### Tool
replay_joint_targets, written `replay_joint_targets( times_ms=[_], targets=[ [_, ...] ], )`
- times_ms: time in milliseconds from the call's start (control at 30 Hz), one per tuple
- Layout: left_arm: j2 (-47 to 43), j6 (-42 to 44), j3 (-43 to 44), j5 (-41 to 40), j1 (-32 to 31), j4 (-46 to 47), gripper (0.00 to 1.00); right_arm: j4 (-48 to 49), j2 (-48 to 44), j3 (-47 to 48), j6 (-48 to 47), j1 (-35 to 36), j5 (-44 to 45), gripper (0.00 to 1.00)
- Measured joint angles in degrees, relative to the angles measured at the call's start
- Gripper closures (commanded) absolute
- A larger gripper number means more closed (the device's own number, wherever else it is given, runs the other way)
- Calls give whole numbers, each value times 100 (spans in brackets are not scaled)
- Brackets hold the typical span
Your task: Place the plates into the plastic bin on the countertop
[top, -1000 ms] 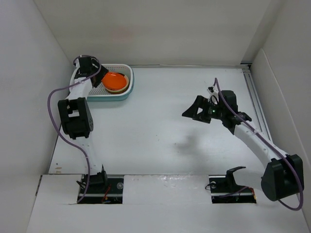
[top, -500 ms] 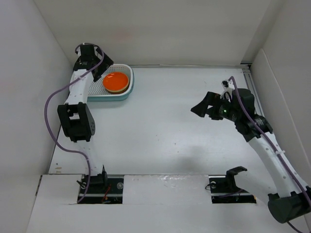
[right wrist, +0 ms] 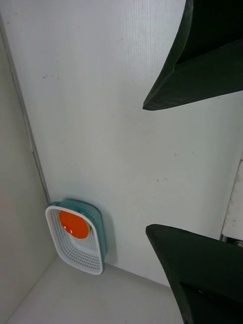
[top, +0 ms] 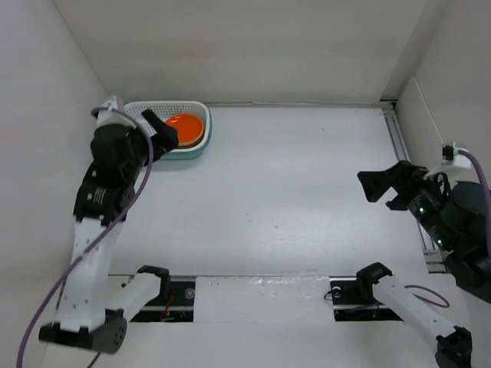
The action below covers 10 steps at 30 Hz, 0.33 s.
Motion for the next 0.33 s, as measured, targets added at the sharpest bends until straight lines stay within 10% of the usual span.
replay_joint_targets(
  times_ms=[333],
  targets=[
    [-3126,201,-1773,-98,44,-260,0,-859,-205,415,-144,35,358,0]
  ],
)
